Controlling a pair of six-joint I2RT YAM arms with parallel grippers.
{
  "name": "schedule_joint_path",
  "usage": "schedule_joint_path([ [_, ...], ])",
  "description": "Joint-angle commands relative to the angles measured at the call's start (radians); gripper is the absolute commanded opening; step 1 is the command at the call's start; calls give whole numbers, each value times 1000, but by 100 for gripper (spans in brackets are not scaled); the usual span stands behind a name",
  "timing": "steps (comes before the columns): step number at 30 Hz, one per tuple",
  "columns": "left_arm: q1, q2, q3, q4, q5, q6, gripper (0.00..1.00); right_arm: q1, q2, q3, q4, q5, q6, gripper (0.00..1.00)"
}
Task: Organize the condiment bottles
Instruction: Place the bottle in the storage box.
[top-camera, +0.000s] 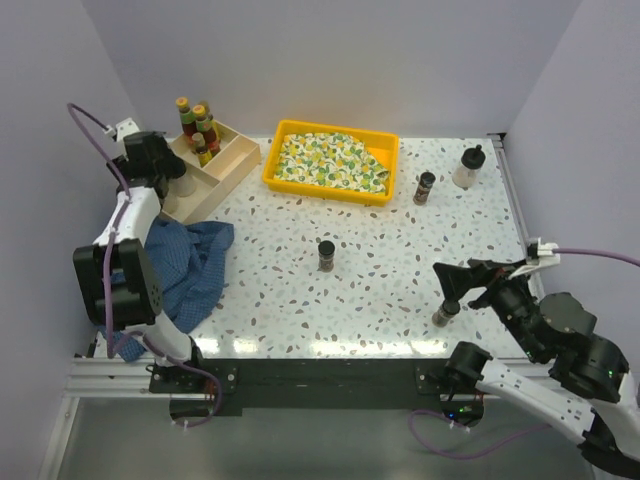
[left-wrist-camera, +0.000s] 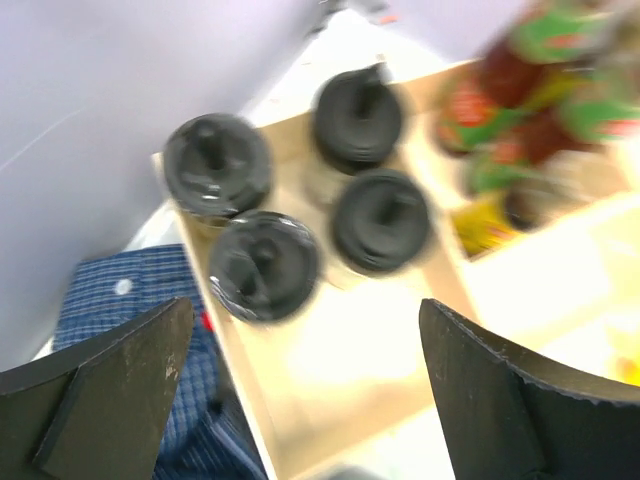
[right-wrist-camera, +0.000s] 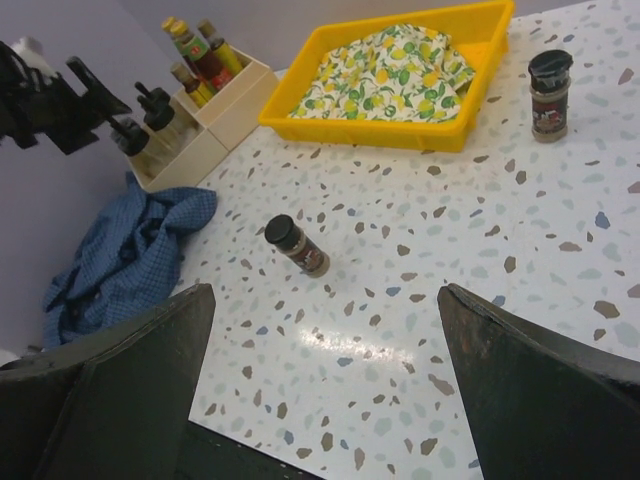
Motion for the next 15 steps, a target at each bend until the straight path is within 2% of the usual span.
schedule_joint_path([
  [1,10,-200,-47,-62,291,-52,100,1,108,-5,39,15,-8,99],
  [6,9,-386,-156,-12,511,-79,100,1,295,44,42,75,-22,99],
  [10,1,-432,-184,15,774,-71,100,1,383,-7,177,0,-19,99],
  [13,-62,-432,-188,24,908,-42,100,2,475,-30,234,-19,-4,99],
  [15,-187,-426,-167,-11,884,55,100,2,567,-4,251,-6,-27,99],
])
